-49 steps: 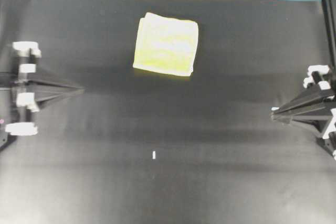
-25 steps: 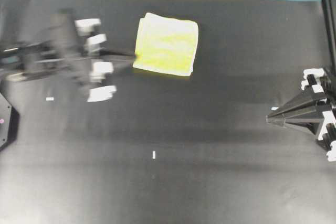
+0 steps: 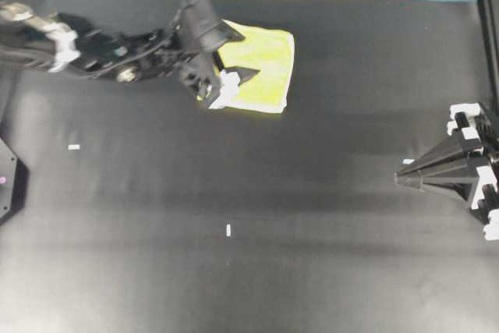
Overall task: Push a yellow cloth with the left arm to wipe the desk.
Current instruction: 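Close the left gripper on the yellow cloth's near corner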
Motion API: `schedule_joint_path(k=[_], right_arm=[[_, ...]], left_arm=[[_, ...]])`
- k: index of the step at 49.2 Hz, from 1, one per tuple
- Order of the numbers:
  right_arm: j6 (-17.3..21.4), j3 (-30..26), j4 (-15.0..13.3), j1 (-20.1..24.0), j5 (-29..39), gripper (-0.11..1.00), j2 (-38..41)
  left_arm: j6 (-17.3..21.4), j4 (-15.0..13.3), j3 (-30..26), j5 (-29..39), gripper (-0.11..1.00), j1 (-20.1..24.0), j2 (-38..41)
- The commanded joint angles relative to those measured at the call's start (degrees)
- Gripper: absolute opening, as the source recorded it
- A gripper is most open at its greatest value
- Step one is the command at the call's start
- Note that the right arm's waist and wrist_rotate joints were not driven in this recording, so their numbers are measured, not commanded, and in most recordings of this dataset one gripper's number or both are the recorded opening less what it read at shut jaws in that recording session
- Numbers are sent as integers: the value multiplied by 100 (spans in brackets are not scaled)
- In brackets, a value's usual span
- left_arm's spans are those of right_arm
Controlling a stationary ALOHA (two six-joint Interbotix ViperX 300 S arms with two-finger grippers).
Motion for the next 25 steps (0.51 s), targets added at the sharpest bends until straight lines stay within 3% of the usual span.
schedule_joint_path(k=[1,13,25], right_arm=[[0,-18,0,0,-26,0,18],[9,9,9,-9,-26,0,0],[9,9,9,0,-26,0,-18]], left_arm=[[-18,18,-185,88,87,0,272],[-35,18,-53,132,87,0,439],[-26,18,510,88,87,-185,229]])
